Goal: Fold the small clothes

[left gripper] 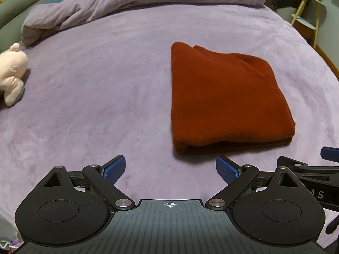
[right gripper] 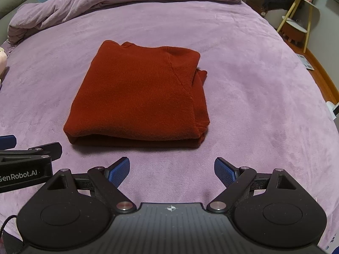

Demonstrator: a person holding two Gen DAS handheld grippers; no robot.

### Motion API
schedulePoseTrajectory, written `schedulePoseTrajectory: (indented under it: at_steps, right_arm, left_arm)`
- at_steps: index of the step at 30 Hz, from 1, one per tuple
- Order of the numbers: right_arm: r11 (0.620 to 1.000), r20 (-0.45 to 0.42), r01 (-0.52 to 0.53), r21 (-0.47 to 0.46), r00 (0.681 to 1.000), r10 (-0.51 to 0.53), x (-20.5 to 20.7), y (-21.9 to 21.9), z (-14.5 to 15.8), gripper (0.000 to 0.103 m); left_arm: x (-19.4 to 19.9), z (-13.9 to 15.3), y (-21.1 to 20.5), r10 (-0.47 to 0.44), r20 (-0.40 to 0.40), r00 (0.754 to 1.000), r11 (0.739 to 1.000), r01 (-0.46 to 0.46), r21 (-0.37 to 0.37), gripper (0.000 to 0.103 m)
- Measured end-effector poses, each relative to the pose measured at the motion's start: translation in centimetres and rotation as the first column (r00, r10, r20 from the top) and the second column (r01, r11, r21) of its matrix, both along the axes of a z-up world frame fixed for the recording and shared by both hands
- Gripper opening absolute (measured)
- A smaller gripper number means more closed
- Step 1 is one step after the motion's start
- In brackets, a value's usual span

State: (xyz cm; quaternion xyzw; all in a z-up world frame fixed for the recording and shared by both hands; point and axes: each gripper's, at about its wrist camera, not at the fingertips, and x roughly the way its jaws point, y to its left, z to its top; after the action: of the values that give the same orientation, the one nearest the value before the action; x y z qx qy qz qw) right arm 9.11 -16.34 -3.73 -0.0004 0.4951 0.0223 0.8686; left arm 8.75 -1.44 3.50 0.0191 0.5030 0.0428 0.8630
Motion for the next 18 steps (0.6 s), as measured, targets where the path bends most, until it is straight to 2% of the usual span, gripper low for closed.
schedulePoseTrajectory:
  at_steps: [18]
  right_arm:
    - [1.0, 0.007, -0.014, -0.004, 1.0, 0.014, -0.06, 0.32, 0.44, 0.088]
  left_arm:
    - [-0.09, 0.1, -0.1, -0.008, -0.001, 1.0, 1.0, 0.008, -0.006, 0.096]
